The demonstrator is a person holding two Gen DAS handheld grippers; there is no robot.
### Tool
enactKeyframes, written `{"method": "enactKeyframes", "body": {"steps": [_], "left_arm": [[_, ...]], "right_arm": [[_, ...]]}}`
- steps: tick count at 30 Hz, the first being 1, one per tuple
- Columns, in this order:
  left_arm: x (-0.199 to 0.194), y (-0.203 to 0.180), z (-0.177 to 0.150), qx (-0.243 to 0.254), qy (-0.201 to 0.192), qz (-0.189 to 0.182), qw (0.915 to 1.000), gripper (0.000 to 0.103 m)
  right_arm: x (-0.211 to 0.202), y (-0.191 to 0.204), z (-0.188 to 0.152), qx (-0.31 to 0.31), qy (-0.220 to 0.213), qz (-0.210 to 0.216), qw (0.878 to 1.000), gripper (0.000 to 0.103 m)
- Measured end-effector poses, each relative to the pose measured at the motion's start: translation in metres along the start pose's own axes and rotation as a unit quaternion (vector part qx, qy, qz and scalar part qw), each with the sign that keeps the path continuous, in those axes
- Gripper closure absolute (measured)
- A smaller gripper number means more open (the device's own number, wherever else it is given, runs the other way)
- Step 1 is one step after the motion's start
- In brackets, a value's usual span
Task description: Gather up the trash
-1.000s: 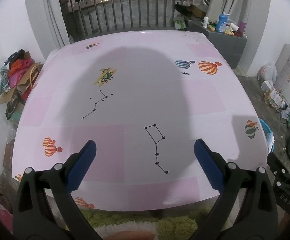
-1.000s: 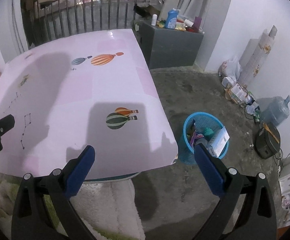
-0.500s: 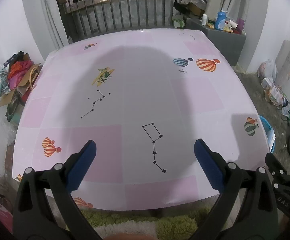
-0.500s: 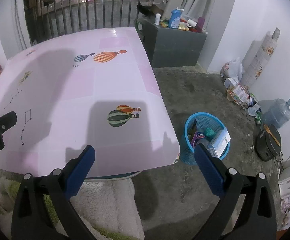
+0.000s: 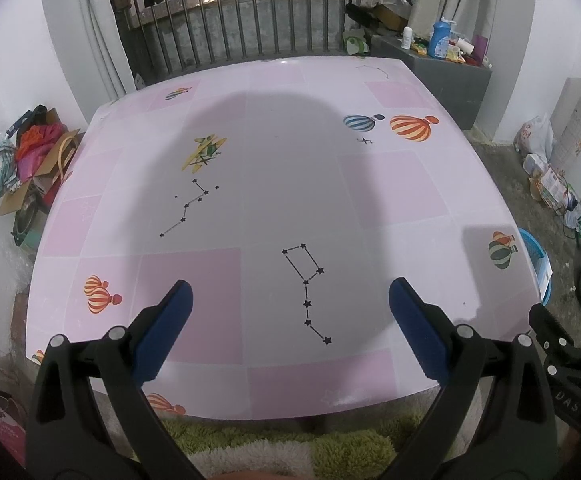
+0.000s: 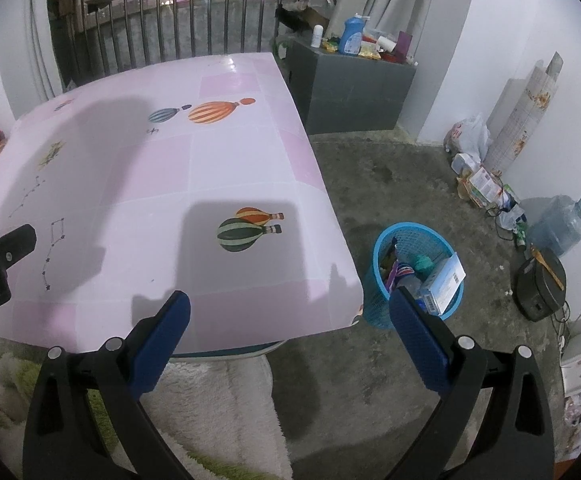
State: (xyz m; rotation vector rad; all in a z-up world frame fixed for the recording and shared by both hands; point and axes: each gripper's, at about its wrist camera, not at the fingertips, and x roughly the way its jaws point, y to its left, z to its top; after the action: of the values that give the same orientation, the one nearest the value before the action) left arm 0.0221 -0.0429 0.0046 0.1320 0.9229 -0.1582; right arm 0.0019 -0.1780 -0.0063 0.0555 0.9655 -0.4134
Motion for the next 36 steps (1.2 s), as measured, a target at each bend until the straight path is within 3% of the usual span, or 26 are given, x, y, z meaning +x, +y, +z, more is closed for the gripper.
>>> {"method": "enactKeyframes", "body": {"steps": [36], "left_arm": [[0.0028, 0.0045, -0.0041, -0.002, 0.004, 0.001, 1.0, 0.009]], "right_arm": [[-0.0008, -0.0003, 0.0005, -0.01, -0.004, 0.006, 1.0, 0.006]]}}
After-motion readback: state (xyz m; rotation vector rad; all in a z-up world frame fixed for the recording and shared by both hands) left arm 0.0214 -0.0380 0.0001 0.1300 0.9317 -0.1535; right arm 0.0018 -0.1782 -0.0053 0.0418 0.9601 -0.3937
